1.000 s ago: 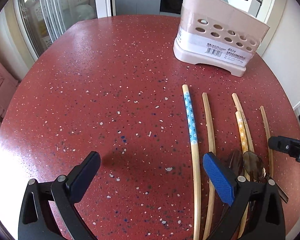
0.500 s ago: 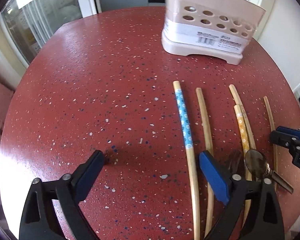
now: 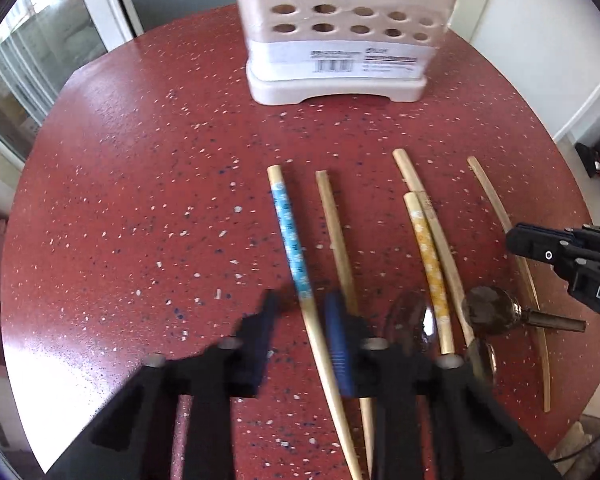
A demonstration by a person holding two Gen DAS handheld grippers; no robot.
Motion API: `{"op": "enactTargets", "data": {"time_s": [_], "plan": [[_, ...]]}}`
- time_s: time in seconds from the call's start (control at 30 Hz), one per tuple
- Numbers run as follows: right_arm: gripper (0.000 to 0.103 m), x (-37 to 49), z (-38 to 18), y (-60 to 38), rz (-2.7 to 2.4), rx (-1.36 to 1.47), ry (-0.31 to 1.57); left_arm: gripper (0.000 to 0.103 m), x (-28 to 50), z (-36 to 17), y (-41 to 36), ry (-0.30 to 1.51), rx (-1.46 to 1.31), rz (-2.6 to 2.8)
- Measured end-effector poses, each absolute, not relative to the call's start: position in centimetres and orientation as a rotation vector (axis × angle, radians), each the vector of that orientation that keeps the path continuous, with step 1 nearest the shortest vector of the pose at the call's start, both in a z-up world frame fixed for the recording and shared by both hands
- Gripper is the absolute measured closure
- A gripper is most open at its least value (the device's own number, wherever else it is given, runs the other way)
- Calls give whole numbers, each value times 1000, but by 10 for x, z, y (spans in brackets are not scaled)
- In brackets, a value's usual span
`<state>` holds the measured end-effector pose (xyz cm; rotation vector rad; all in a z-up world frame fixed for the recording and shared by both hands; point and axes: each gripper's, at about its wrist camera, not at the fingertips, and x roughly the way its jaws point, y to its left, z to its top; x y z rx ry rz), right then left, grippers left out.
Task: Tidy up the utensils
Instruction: 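Grasp the blue-patterned chopstick with the left tool while the right tool grasps a plain wooden chopstick, then carry both chopsticks upright to the pink caddy and lower them in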
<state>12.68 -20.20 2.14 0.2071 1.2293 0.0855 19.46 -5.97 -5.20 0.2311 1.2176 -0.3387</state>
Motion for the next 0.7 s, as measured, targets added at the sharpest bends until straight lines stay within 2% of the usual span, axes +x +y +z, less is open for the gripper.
{"op": "enactTargets", "data": {"time_s": [0.5, 0.7], "plan": [[97, 73, 96, -196, 209, 139, 864, 66, 134, -15, -27, 904, 47, -264], [97, 77, 114, -187, 231, 173, 754, 66, 119, 20, -5, 771, -40, -241]]}}
